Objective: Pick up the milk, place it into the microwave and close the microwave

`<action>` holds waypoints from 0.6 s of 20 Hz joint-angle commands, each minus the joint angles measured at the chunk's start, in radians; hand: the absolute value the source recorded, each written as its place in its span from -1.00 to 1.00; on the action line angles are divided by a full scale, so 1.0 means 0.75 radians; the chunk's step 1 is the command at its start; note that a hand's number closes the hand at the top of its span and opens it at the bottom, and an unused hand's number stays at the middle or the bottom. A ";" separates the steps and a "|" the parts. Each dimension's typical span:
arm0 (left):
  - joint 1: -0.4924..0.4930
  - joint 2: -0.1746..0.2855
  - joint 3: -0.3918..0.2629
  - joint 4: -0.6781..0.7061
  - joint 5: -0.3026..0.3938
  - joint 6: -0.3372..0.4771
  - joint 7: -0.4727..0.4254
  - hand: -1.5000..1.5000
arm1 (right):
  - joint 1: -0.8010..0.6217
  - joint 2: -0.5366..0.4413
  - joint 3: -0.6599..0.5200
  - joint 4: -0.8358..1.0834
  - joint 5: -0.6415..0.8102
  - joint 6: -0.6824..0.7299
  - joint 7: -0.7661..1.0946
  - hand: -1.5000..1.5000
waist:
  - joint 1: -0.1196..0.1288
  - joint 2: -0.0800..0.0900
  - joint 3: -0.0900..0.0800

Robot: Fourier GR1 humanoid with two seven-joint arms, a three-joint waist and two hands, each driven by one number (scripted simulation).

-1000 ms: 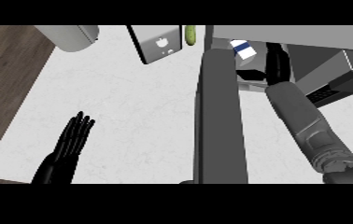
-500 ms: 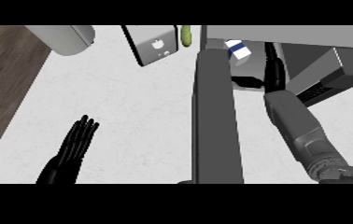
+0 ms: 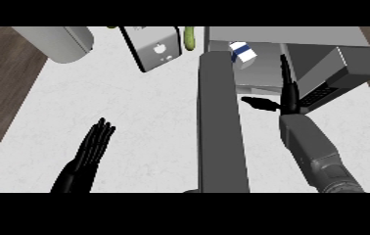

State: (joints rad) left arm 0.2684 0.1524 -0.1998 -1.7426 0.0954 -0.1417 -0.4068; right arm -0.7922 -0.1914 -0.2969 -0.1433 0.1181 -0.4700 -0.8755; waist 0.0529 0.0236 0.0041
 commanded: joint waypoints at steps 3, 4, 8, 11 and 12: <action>-0.004 -0.051 -0.060 -0.008 -0.062 0.051 0.042 -1.00 | 0.148 -0.001 -0.023 -0.009 -0.040 0.290 -0.158 -1.00 | -0.034 -0.016 -0.002; -0.046 -0.038 -0.018 0.001 -0.027 0.041 0.087 -1.00 | 0.112 0.080 -0.017 -0.010 -0.040 0.220 -0.116 -1.00 | -0.038 -0.019 -0.003; -0.007 -0.012 -0.018 0.055 -0.013 -0.033 -0.011 -1.00 | 0.207 0.040 -0.015 -0.025 -0.054 0.376 -0.177 -1.00 | -0.044 -0.021 -0.004; -0.031 -0.015 0.002 0.048 -0.040 -0.006 0.007 -1.00 | 0.301 0.092 -0.005 -0.078 -0.067 0.374 -0.241 -1.00 | -0.058 -0.028 -0.005; 0.020 -0.061 -0.061 0.035 -0.100 0.042 -0.036 -1.00 | 0.354 0.065 -0.010 -0.096 -0.079 0.455 -0.288 -1.00 | -0.064 -0.031 -0.005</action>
State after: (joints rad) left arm 0.2576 0.1283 -0.2215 -1.7312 0.0583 -0.1285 -0.3882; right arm -0.6080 -0.1458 -0.3083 -0.1830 0.0728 -0.2296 -1.0058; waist 0.0173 0.0061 0.0015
